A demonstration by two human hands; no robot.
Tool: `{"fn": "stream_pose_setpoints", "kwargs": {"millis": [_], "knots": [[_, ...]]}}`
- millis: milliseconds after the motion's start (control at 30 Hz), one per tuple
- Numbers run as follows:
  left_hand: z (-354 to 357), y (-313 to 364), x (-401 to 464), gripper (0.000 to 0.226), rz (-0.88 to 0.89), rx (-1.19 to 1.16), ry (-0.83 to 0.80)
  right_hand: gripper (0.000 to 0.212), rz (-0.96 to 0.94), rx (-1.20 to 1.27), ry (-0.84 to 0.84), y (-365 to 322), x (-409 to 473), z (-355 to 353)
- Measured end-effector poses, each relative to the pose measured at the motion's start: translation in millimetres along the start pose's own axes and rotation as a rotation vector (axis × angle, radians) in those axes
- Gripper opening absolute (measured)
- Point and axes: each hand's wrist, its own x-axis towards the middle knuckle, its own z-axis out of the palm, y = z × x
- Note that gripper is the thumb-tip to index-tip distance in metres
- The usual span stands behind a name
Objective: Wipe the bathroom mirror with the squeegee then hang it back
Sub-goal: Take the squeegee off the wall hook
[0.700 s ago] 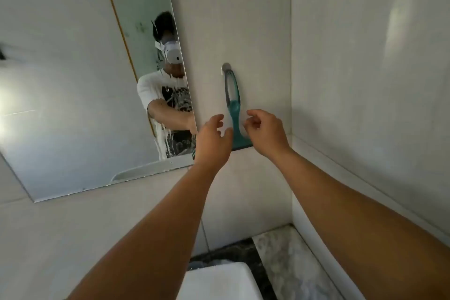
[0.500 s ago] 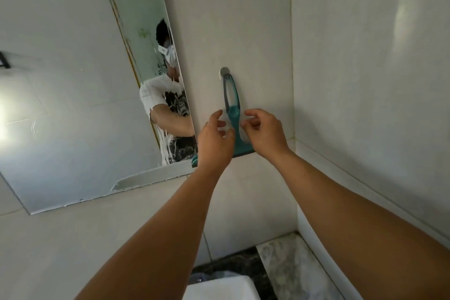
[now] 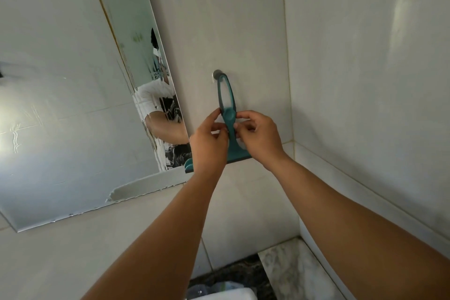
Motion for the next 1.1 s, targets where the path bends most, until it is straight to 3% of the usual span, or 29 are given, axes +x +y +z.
{"fn": "stream_pose_setpoints", "kwargs": {"millis": [400,867,1000,1100], "knots": [[-40.6,13.3,-64.9,0.048,-0.014,-0.010,-0.122,0.024,0.040,0.088,-0.057,-24.3,-72.2,-12.0],[-157.0,-13.7,-152.1,0.049,-0.136,0.034,-0.331,0.024,0.217,0.177,-0.248,-60.5,-198.6,31.4],[-199.1,-27.0,-155.5,0.046,-0.204,0.141,-0.338,0.033,0.084,-0.021,-0.233,-73.4,-210.8,47.5],[-231.7,-34.1,-155.6,0.041,-0.240,0.210,-0.411,0.045,-0.181,-0.201,-0.251,-88.7,-216.0,56.9]]}}
